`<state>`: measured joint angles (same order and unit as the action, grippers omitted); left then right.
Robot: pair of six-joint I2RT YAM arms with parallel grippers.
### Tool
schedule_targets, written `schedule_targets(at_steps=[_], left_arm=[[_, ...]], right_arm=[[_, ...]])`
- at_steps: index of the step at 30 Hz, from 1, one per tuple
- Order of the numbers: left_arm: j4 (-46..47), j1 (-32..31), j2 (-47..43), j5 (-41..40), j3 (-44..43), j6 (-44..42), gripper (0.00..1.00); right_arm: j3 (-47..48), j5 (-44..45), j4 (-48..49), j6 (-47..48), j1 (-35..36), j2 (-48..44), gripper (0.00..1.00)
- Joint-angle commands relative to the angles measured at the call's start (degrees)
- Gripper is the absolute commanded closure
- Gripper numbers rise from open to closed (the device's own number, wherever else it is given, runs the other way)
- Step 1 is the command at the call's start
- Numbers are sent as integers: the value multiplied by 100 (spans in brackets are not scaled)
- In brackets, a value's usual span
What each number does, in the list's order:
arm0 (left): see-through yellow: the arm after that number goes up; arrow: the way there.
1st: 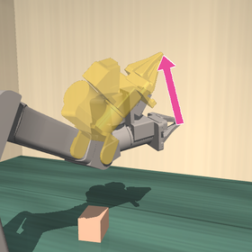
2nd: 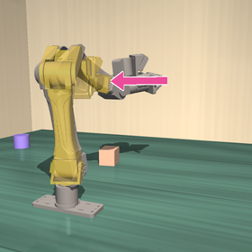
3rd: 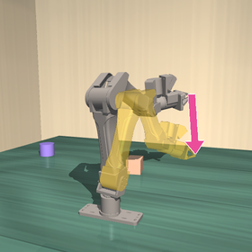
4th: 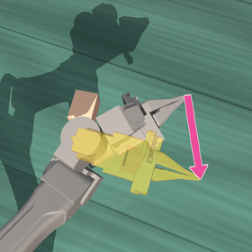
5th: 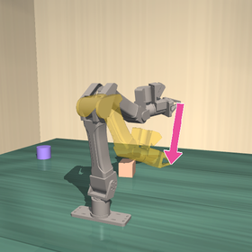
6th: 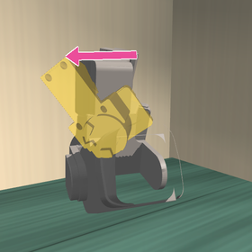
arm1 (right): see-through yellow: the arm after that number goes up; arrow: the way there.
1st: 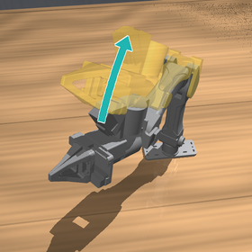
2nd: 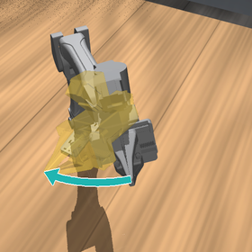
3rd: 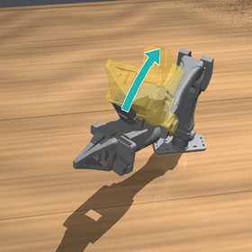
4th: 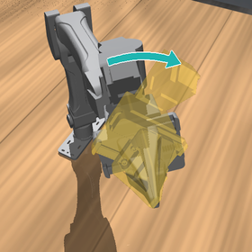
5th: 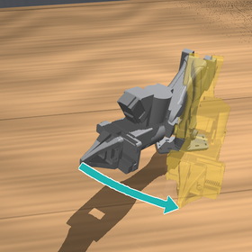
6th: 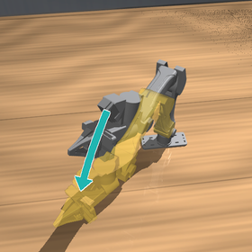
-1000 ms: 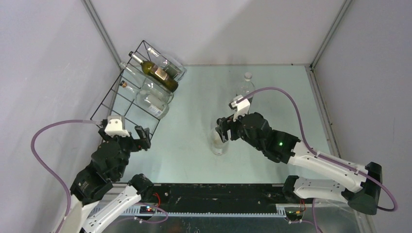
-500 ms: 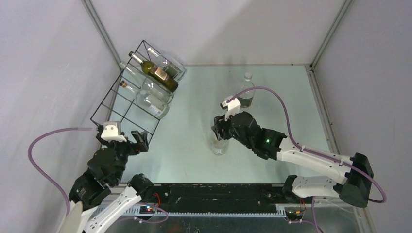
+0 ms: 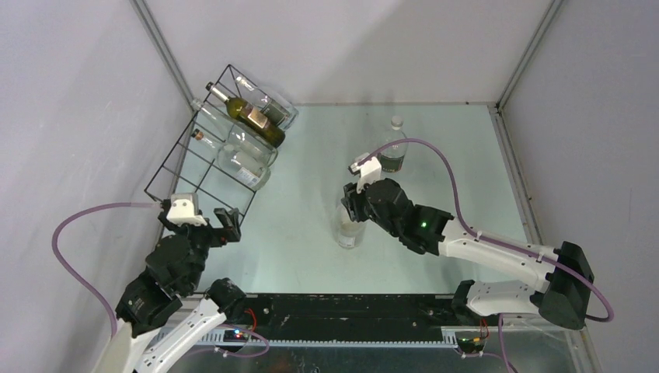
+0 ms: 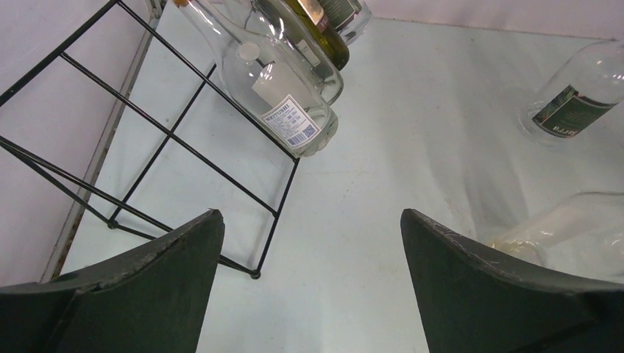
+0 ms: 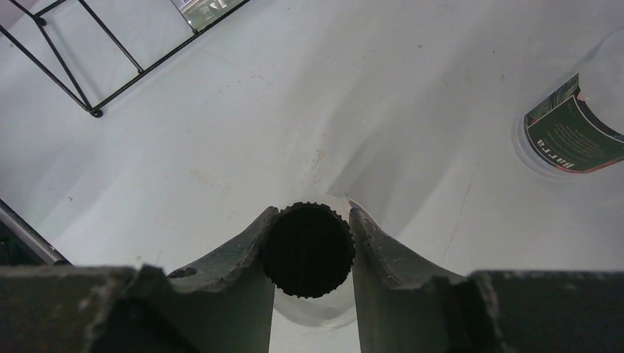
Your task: Take the wine bottle off the wine rack
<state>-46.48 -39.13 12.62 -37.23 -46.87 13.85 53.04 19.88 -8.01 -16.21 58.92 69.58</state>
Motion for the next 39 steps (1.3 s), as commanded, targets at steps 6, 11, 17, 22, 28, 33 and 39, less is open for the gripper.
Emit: schedule_targets(at_steps=[6,11,17,22,28,33,39], left_arm=[[417,31,188,142,146,-182,3],[481,31,258,263,197,-268,2],[494,29,308,371,222,-323,2],[473,33,261,324,222,-321,2],[489,32,193,280,252,-321,2],[489,33,214,280,250,-330,2],[489,33,144,259,266,-323,1]], right_arm=[[198,198,9,-40,-1,-249,100],[198,420,-409,7,-348,-633,100],[198,55,-751,168,-1285,-1130,100],[198,-106,-724,448,-2138,-1382,100],[196,-322,-261,468,-3151,-1281,100],[198,-407,397,297,-3808,-1033,100],[444,-158,1205,454,-4059,-502,100]])
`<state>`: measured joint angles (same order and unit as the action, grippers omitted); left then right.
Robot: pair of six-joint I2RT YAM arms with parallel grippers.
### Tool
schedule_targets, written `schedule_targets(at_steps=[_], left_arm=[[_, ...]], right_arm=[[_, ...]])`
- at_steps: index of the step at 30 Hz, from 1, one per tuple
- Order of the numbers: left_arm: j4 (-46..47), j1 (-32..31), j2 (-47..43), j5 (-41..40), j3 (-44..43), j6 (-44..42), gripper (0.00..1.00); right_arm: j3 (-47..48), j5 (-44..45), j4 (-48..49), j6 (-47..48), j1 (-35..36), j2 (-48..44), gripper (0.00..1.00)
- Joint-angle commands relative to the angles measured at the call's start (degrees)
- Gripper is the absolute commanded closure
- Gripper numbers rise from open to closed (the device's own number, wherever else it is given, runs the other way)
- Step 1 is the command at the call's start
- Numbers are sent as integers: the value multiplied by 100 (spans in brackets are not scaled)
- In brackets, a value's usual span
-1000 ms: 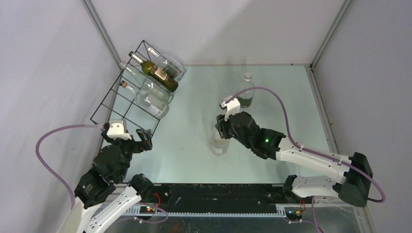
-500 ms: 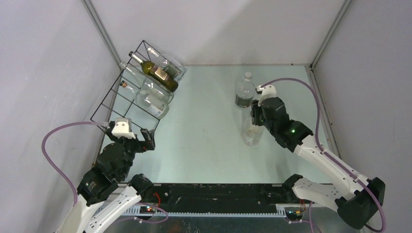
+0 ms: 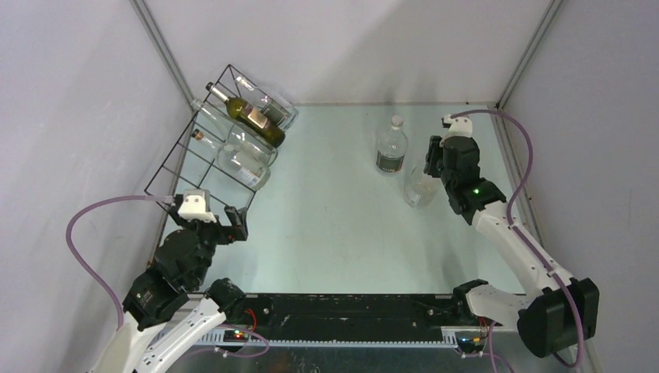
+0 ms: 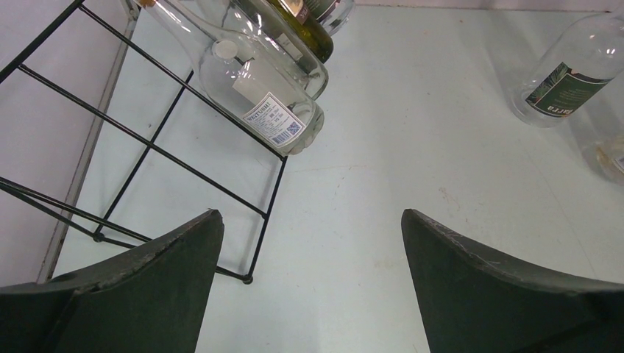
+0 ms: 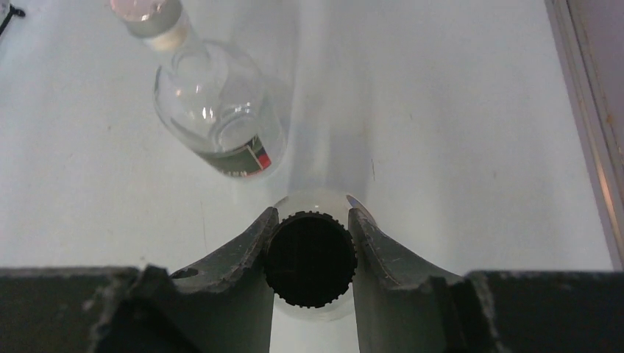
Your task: Take the wine bottle off the wine rack
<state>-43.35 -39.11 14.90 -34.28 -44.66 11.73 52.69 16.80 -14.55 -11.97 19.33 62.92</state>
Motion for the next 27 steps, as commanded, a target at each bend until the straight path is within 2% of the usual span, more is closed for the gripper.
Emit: schedule_targets(at_steps=[1,8,27], left_arm=[[173,30,-92,-36,45,-110,1],[178,27,-137,-52,55,-118,1],[177,29,-188,-94,63,-109,1]], right_arm=[[541,140,1942,88,-146,237,100],[1235,241,2191,283,-298,1028,100],[1833,-35,2530,16,-535,2146,99]])
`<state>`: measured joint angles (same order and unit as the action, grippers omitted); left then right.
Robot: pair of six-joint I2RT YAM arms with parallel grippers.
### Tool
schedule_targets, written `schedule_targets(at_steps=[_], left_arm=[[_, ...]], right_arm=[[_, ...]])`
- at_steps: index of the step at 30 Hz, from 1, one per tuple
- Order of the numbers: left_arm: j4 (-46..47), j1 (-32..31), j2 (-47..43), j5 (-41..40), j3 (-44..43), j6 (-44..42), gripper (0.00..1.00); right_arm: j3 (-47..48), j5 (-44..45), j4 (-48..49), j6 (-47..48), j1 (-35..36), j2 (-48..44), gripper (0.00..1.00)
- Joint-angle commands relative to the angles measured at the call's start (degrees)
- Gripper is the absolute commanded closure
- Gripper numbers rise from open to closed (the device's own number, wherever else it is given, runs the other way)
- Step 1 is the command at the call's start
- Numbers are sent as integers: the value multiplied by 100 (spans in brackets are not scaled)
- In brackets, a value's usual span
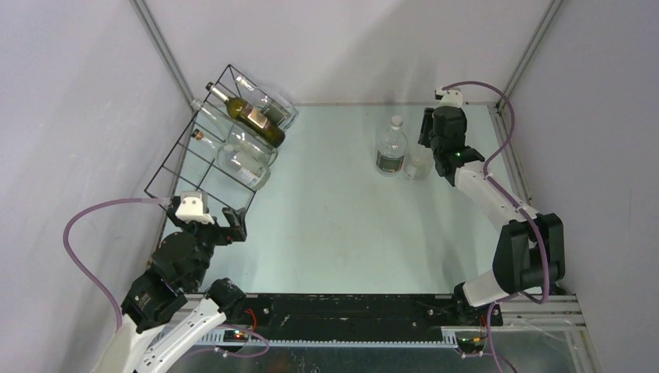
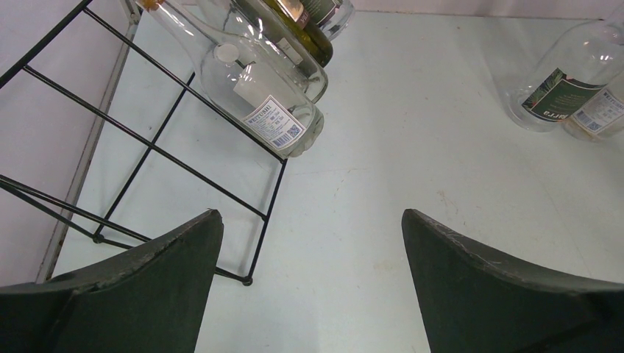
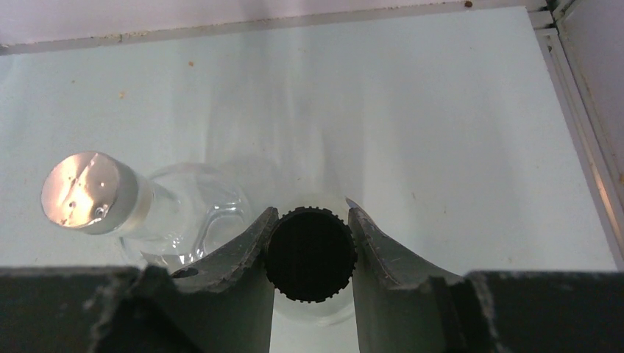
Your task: Take the wine bottle off the wine rack
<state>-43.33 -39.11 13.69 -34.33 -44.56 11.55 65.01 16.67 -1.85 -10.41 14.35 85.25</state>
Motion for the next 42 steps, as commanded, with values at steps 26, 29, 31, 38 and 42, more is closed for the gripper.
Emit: schedule_targets(at_steps=[26,29,31,38,42], left_arm=[[167,33,37,-116,60,-83,0],[167,28,31,-129,61,-75,0],[166,27,24,-141,64,-70,0],[170,29,90,-150,65,-26,0],[127,30,302,-322,-7,97,0]], right_arm=[[601,-236,669,82,-12,-406,40],[600,-123,687,181,-13,-615,39],[600,-30,683,253,-16,-827,38],[605,35,-378,12,-12,-2063,37],[601,-270,-1566,-480,-15,-2661,36]])
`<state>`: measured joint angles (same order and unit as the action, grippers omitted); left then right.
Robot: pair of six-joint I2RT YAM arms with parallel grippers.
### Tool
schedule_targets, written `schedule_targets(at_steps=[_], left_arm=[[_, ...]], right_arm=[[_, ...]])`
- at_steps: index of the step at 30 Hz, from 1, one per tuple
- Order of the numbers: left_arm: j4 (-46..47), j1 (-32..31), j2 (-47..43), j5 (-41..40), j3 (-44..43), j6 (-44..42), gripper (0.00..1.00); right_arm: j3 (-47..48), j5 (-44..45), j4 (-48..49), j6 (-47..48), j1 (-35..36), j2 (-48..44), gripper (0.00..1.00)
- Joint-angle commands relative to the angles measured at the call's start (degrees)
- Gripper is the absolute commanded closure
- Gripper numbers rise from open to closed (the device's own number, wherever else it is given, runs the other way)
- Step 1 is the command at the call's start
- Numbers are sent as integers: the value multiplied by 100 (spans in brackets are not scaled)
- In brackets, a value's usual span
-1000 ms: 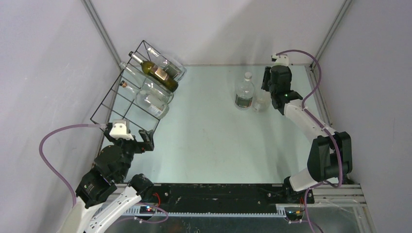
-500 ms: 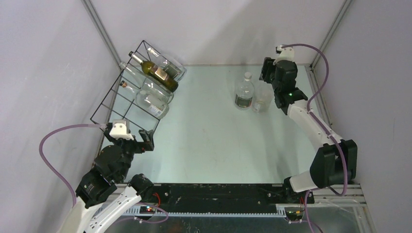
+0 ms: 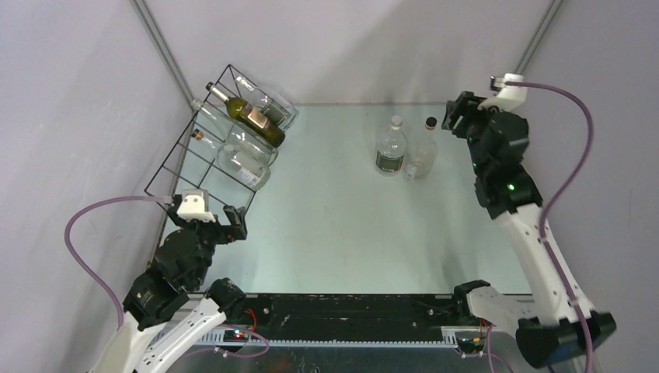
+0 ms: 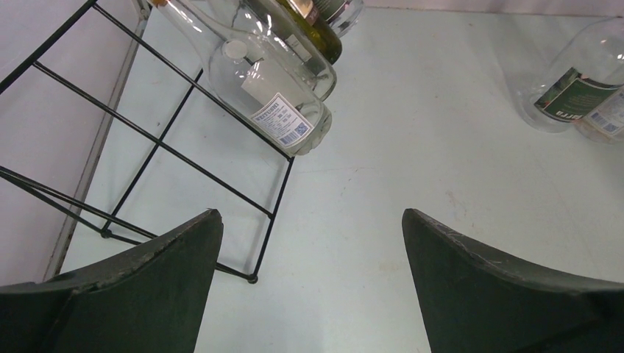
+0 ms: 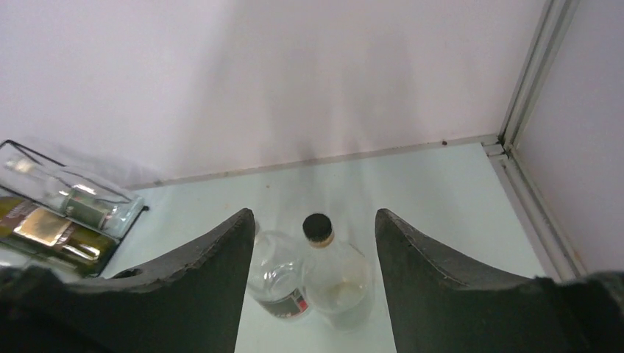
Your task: Take the wine bottle off the wine rack
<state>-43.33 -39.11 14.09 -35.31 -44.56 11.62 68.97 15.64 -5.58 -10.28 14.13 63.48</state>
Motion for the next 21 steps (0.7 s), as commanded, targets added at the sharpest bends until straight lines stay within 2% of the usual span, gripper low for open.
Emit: schedule_targets(at_steps=[1,4,6,12,18,21], left_arm=[[91,28,371,-236,-55,128,0],[-91,35,839,-330,-318,472,0],[-167,40,1356,-351,-491,632,0],[408,369,1985,79,-896,812,0],[738,1605,2794,1050,-1199,943,0],[808,2578,3159,1585,-1431,1058,0]], right_arm=[[207,-252,-1624,-585,10,-635,35],[204,-527,-2449,-994,11,-882,32],[166,-1026,-2946,-1028,22,-990,31],[-438,-1498,-3876,-1234,99,-1581,27],[-1069,-1009,-4217,-1690,107,-2207,18],[-1194,-614,-4370,-2004,95,-2356,16]])
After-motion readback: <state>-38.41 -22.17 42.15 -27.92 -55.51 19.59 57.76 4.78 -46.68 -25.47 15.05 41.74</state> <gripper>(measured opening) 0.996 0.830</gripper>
